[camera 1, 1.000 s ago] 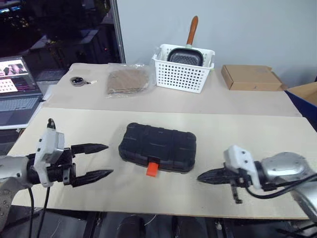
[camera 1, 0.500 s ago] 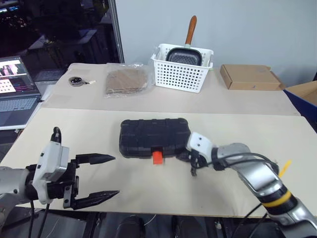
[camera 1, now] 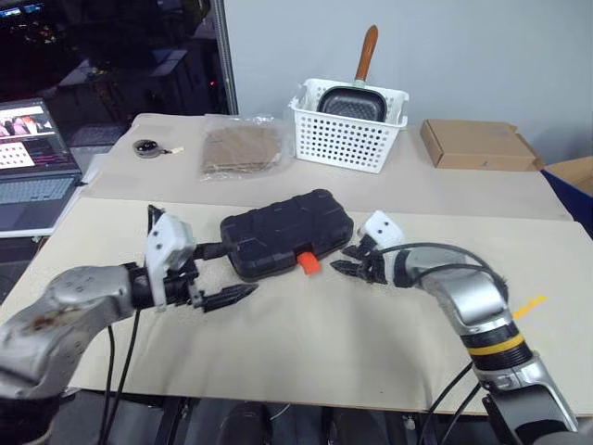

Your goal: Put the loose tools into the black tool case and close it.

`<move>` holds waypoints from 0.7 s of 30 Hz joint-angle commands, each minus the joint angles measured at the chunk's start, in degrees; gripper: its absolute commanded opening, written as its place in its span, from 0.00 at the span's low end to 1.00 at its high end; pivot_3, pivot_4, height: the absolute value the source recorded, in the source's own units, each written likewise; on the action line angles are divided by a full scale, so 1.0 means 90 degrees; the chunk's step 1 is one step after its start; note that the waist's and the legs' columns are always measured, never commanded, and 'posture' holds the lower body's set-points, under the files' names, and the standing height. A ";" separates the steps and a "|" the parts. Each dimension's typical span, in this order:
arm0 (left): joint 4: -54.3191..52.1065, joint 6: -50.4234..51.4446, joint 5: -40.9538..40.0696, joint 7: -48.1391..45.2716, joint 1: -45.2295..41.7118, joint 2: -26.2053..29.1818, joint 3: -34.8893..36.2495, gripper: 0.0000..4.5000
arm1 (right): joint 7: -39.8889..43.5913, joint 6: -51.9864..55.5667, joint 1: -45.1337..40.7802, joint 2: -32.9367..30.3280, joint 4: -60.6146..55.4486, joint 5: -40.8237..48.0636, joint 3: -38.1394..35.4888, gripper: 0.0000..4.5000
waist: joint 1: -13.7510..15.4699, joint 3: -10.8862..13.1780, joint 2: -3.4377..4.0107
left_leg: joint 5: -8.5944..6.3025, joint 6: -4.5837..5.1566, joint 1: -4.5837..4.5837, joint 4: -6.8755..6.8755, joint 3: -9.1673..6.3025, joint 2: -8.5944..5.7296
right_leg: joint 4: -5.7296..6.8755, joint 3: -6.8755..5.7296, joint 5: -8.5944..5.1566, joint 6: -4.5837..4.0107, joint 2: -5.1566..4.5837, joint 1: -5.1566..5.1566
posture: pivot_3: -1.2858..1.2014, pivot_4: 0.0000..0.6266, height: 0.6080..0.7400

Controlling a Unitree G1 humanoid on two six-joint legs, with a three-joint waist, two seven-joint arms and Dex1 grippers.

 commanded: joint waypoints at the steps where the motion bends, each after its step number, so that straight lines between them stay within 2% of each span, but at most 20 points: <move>1: 0.0720 -0.0351 0.0712 -0.0245 -0.0565 -0.0156 -0.0699 1.00 | -0.0106 0.1380 -0.0286 0.0248 -0.0828 0.0806 -0.0303 0.76 | -0.0041 0.0000 -0.0001 | 0.0000 0.0000 0.0001 0.0000 0.0000 0.0002 | 0.0002 0.0001 0.0000 -0.0001 0.0003 -0.0001 | 0.52 0.24 1.00; 7: 0.1614 -0.0815 0.1406 -0.0808 -0.0962 -0.0225 -0.1299 1.00 | -0.1046 0.2675 -0.0837 0.1141 -0.0742 0.0940 -0.0388 0.76 | -0.0068 0.0000 0.0000 | 0.0002 -0.0003 0.0000 0.0002 -0.0001 0.0024 | 0.0006 0.0007 0.0006 -0.0015 0.0031 -0.0009 | 0.52 0.24 1.00; 12: 0.1716 -0.0924 0.1529 -0.0962 -0.1002 -0.0306 -0.1298 1.00 | -0.1703 0.2467 -0.0960 0.1554 -0.0267 0.0596 -0.0193 0.76 | -0.0063 -0.0001 0.0000 | 0.0002 -0.0003 0.0000 0.0002 0.0000 0.0023 | 0.0003 0.0007 0.0006 -0.0015 0.0027 -0.0006 | 0.52 0.24 1.00; 13: 0.1712 -0.0931 0.1552 -0.0977 -0.0999 -0.0321 -0.1289 1.00 | -0.1761 0.2405 -0.0950 0.1573 -0.0223 0.0561 -0.0142 0.64 | -0.0063 -0.0001 0.0000 | 0.0002 -0.0003 -0.0003 0.0002 0.0001 0.0022 | 0.0002 0.0007 0.0006 -0.0014 0.0025 -0.0008 | 0.52 0.24 1.00; 17: 0.1688 -0.0936 0.1631 -0.0992 -0.0974 -0.0363 -0.1229 1.00 | -0.1928 0.2065 -0.0853 0.1476 -0.0007 0.0286 0.0306 0.38 | -0.0062 -0.0001 0.0000 | 0.0001 -0.0002 -0.0006 0.0002 0.0001 0.0021 | -0.0003 0.0006 0.0006 -0.0012 0.0024 -0.0008 | 0.52 0.24 1.00; 21: 0.1609 -0.0933 0.1667 -0.0981 -0.0888 -0.0376 -0.1191 1.00 | -0.1891 0.1922 -0.0825 0.1356 -0.0063 0.0222 0.0504 0.07 | -0.0064 -0.0001 0.0000 | 0.0001 -0.0002 -0.0006 0.0002 0.0000 0.0022 | 0.0000 0.0005 0.0006 -0.0012 0.0025 -0.0009 | 0.52 0.24 1.00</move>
